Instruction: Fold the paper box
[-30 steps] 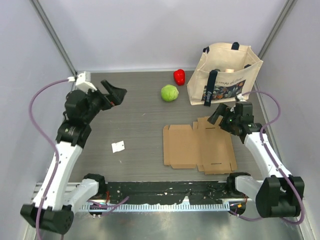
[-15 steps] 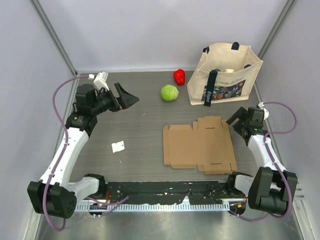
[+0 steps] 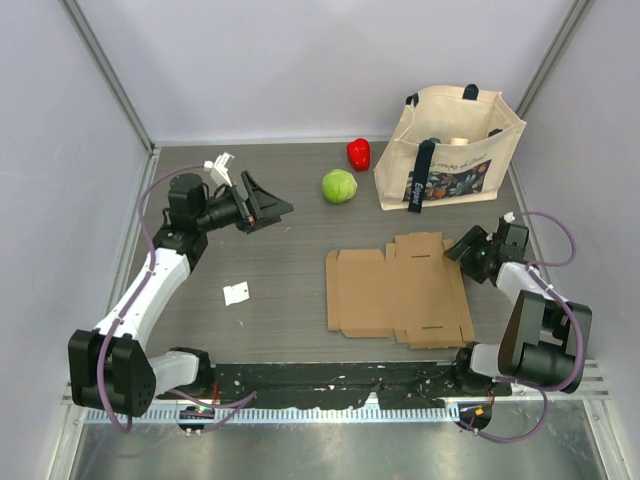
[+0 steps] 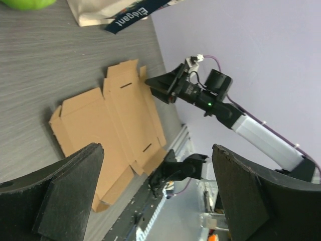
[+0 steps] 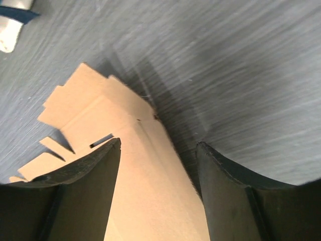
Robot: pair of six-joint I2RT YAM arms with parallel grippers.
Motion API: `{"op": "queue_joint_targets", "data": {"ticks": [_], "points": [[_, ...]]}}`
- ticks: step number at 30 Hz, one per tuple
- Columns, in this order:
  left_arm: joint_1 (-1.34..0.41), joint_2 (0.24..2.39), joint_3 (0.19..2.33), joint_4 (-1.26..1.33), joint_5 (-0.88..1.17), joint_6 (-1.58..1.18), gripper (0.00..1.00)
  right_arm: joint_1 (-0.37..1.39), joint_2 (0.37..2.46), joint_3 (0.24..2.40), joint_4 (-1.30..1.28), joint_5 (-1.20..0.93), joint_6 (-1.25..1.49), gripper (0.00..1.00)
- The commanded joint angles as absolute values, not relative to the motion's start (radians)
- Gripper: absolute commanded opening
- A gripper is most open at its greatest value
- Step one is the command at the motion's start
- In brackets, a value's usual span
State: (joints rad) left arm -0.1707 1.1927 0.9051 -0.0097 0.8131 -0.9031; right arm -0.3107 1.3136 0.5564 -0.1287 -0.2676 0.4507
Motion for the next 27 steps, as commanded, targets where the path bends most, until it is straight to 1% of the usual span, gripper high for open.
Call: {"op": "queue_joint_targets", "data": {"ticks": [1, 2, 3, 4, 5, 7, 8, 10, 11, 16, 18, 19, 21, 22, 23, 25, 27], "points": [[-0.176, 1.203, 0.89, 0.195, 0.911, -1.037, 0.93, -0.267, 1.313, 0.526, 0.024, -0.409, 0.451, 0.64], [-0.178, 1.204, 0.878, 0.225, 0.916, -1.049, 0.93, -0.249, 1.315, 0.526, 0.043, -0.419, 0.449, 0.58], [-0.178, 1.207, 0.874, 0.235, 0.919, -1.061, 0.92, -0.223, 1.318, 0.532, 0.054, -0.401, 0.443, 0.55], [-0.176, 1.21, 0.871, 0.239, 0.92, -1.062, 0.92, -0.166, 1.321, 0.543, 0.051, -0.376, 0.428, 0.51], [-0.178, 1.212, 0.868, 0.239, 0.917, -1.058, 0.92, -0.128, 1.339, 0.569, 0.045, -0.307, 0.414, 0.44], [-0.178, 1.21, 0.867, 0.232, 0.905, -1.04, 0.92, -0.06, 1.368, 0.598, 0.032, -0.256, 0.367, 0.35], [-0.176, 1.209, 0.868, 0.216, 0.899, -1.031, 0.92, 0.005, 1.382, 0.636, 0.026, -0.232, 0.351, 0.26], [-0.176, 1.209, 0.874, 0.187, 0.876, -0.987, 0.92, 0.107, 1.419, 0.675, 0.021, -0.158, 0.305, 0.22], [-0.176, 1.209, 0.879, 0.164, 0.87, -0.973, 0.92, 0.165, 1.433, 0.714, 0.025, -0.155, 0.29, 0.16], [-0.178, 1.227, 0.891, 0.124, 0.844, -0.901, 0.91, 0.264, 1.517, 0.847, 0.018, -0.271, 0.213, 0.01], [-0.178, 1.238, 0.896, 0.12, 0.844, -0.868, 0.89, 0.279, 1.534, 0.906, 0.006, -0.334, 0.181, 0.01], [-0.178, 1.239, 0.9, 0.109, 0.836, -0.852, 0.87, 0.282, 1.545, 0.922, 0.006, -0.419, 0.146, 0.01], [-0.187, 1.241, 0.917, 0.043, 0.781, -0.778, 0.86, 0.285, 1.552, 0.963, -0.038, -0.498, 0.101, 0.01], [-0.195, 1.239, 0.926, 0.013, 0.747, -0.752, 0.85, 0.287, 1.554, 0.977, -0.054, -0.591, 0.077, 0.01], [-0.204, 1.241, 0.948, -0.061, 0.685, -0.72, 0.84, 0.285, 1.552, 0.994, -0.063, -0.624, 0.033, 0.01], [-0.239, 1.258, 0.977, -0.116, 0.634, -0.649, 0.83, 0.287, 1.555, 1.015, -0.095, -0.678, 0.009, 0.01], [-0.264, 1.298, 1.064, -0.233, 0.624, -0.564, 0.86, 0.285, 1.566, 1.042, -0.101, -0.806, 0.006, 0.01]]}}
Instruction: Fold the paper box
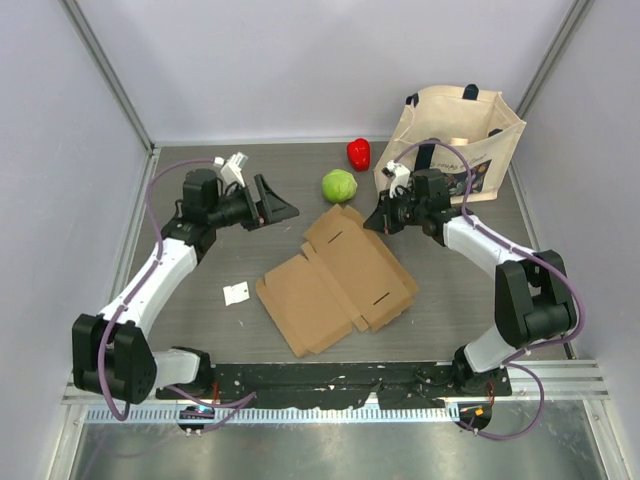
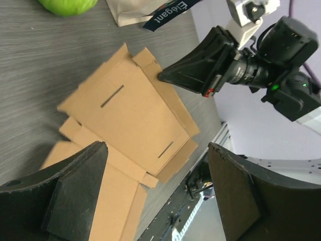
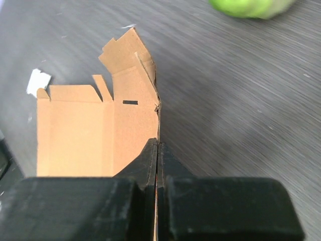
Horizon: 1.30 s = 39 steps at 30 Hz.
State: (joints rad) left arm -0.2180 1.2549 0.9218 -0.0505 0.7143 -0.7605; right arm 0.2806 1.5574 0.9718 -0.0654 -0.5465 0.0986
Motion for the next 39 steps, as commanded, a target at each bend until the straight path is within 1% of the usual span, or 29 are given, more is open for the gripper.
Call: {"op": "queue_joint_targets", "data": {"ticks": [1, 2, 3, 4, 5, 6, 7, 9, 11, 12, 13, 14, 16, 20, 23, 24, 26, 27, 28, 29, 30, 31, 32, 34, 39], "points": [[-0.27, 1.368, 1.119, -0.309, 0.612, -0.517, 0.88, 0.285, 1.572, 1.048, -0.103, -0.857, 0.008, 0.01], [-0.281, 1.426, 1.27, -0.515, 0.592, -0.47, 0.88, 0.285, 1.58, 1.06, -0.104, -0.936, -0.02, 0.01], [-0.285, 1.478, 1.348, -0.613, 0.574, -0.415, 0.88, 0.284, 1.582, 1.069, -0.11, -0.962, -0.028, 0.01], [-0.287, 1.573, 1.408, -0.677, 0.581, -0.34, 0.88, 0.282, 1.585, 1.08, -0.121, -0.989, -0.037, 0.01], [-0.288, 1.607, 1.473, -0.734, 0.594, -0.312, 0.88, 0.272, 1.585, 1.092, -0.123, -1.036, -0.04, 0.01], [-0.29, 1.632, 1.489, -0.741, 0.613, -0.293, 0.88, 0.264, 1.591, 1.1, -0.121, -1.069, -0.038, 0.01], [-0.29, 1.669, 1.494, -0.735, 0.668, -0.282, 0.9, 0.255, 1.594, 1.104, -0.114, -1.1, -0.032, 0.01], [-0.291, 1.684, 1.456, -0.649, 0.734, -0.297, 0.9, 0.238, 1.606, 1.117, -0.082, -1.152, -0.005, 0.01], [-0.293, 1.69, 1.396, -0.551, 0.805, -0.319, 0.89, 0.227, 1.615, 1.123, -0.049, -1.16, -0.002, 0.01], [-0.293, 1.692, 1.378, -0.526, 0.824, -0.324, 0.87, 0.226, 1.624, 1.123, -0.038, -1.169, 0.023, 0.01], [-0.295, 1.692, 1.352, -0.491, 0.857, -0.331, 0.79, 0.224, 1.629, 1.126, -0.029, -1.172, 0.04, 0.01], [-0.304, 1.687, 1.336, -0.468, 0.879, -0.342, 0.77, 0.222, 1.632, 1.123, -0.006, -1.172, 0.061, 0.01], [-0.321, 1.68, 1.296, -0.424, 0.902, -0.342, 0.75, 0.221, 1.65, 1.115, 0.057, -1.175, 0.104, 0.01], [-0.374, 1.678, 1.286, -0.433, 0.925, -0.31, 0.75, 0.222, 1.661, 1.091, 0.138, -1.17, 0.156, 0.01], [-0.382, 1.689, 1.287, -0.439, 0.875, -0.314, 0.6, 0.227, 1.66, 1.08, 0.15, -1.177, 0.164, 0.01], [-0.38, 1.695, 1.292, -0.443, 0.856, -0.313, 0.51, 0.229, 1.654, 1.074, 0.158, -1.17, 0.17, 0.01], [-0.38, 1.687, 1.302, -0.453, 0.844, -0.308, 0.38, 0.23, 1.641, 1.057, 0.172, -1.122, 0.189, 0.01], [-0.38, 1.683, 1.304, -0.453, 0.839, -0.304, 0.14, 0.23, 1.637, 1.048, 0.182, -1.092, 0.202, 0.04], [-0.382, 1.666, 1.305, -0.454, 0.833, -0.304, 0.03, 0.23, 1.634, 1.029, 0.199, -1.066, 0.225, 0.11], [-0.38, 1.655, 1.304, -0.456, 0.827, -0.299, 0.0, 0.232, 1.622, 1.016, 0.245, -1.018, 0.244, 0.13], [-0.379, 1.645, 1.304, -0.457, 0.837, -0.295, 0.0, 0.232, 1.62, 0.997, 0.285, -1.012, 0.292, 0.16], [-0.379, 1.629, 1.299, -0.456, 0.848, -0.287, 0.0, 0.232, 1.617, 0.959, 0.334, -1.02, 0.32, 0.26], [-0.379, 1.621, 1.293, -0.443, 0.865, -0.29, 0.0, 0.232, 1.621, 0.945, 0.421, -1.029, 0.348, 0.31], [-0.379, 1.608, 1.27, -0.399, 0.899, -0.307, 0.0, 0.233, 1.637, 0.937, 0.44, -1.049, 0.377, 0.35], [-0.38, 1.585, 1.261, -0.396, 0.93, -0.295, 0.0, 0.233, 1.648, 0.908, 0.528, -1.054, 0.428, 0.45]]}}
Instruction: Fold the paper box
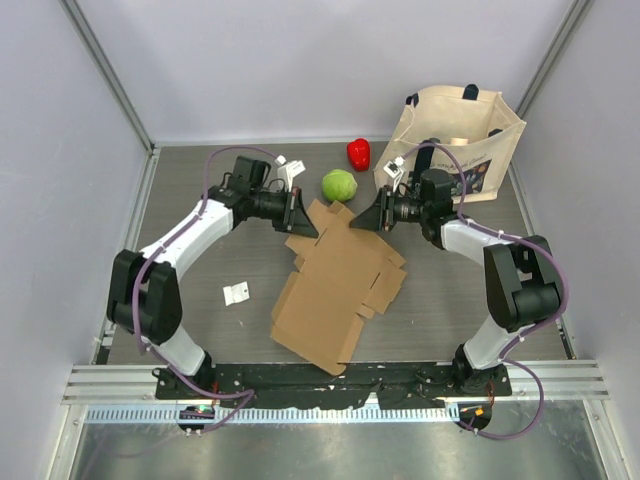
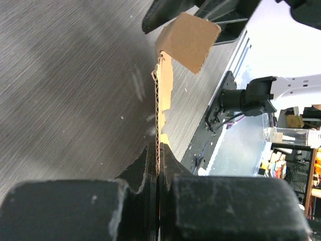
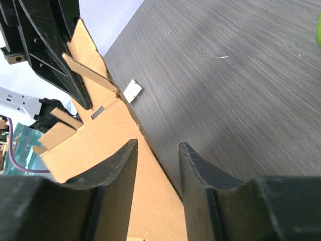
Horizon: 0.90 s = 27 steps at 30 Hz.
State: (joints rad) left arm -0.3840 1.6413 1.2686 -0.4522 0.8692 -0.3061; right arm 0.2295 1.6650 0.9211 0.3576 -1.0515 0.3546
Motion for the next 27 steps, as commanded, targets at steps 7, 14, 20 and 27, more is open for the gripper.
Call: {"op": "queue_joint_targets", "data": {"ticks": [7, 14, 20, 27], "points": [[-0.383, 1.532, 1.204, -0.331, 1.02, -0.302, 0.0, 0.235, 1.677, 0.852, 0.774, -1.141, 0.566, 0.47], [-0.383, 1.52, 1.256, -0.449, 0.867, -0.229, 0.14, 0.236, 1.697, 0.83, 0.994, -1.138, 0.73, 0.01], [-0.383, 1.347, 1.235, -0.423, 0.556, -0.319, 0.64, 0.238, 1.608, 0.848, 0.673, -1.042, 0.514, 0.01], [-0.423, 1.356, 1.398, -0.47, 0.443, -0.515, 0.44, 0.262, 1.562, 0.879, 0.509, -0.986, 0.408, 0.01]]}}
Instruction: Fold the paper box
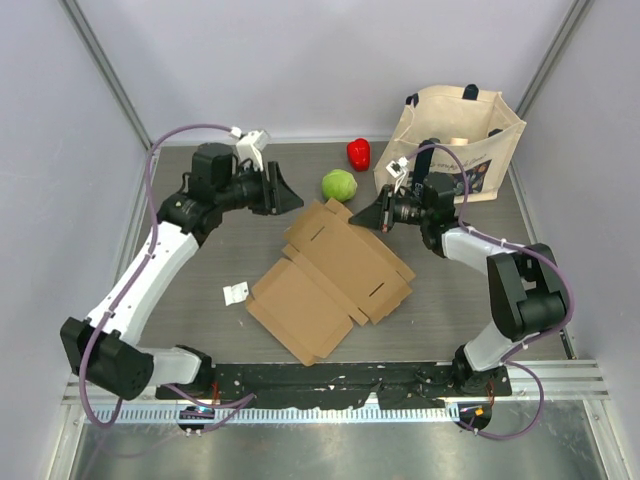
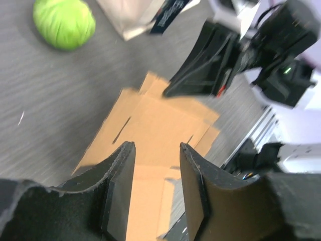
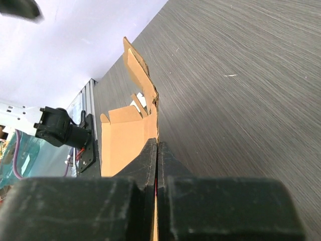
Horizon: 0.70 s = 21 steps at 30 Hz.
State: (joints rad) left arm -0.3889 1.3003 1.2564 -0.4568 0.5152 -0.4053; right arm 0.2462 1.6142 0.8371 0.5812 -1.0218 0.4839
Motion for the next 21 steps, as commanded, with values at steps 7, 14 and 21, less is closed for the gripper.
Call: {"op": "queue_joint_targets", "data": {"ticks": [7, 14, 21], "points": [[-0.6, 1.603, 1.707, -0.685, 0.097, -0.477, 0.27, 0.278, 1.528, 0.891, 0.422, -0.96, 0.344, 0.01], [-0.698, 1.761, 1.897, -0.828, -0.27, -0.48, 0.0, 0.279, 1.509, 0.888, 0.411, -0.95, 0.334, 0.01], [-0.735, 1.833, 1.93, -0.848, -0.295, -0.482, 0.0, 0.279, 1.499, 0.887, 0.413, -0.95, 0.336, 0.01]]}}
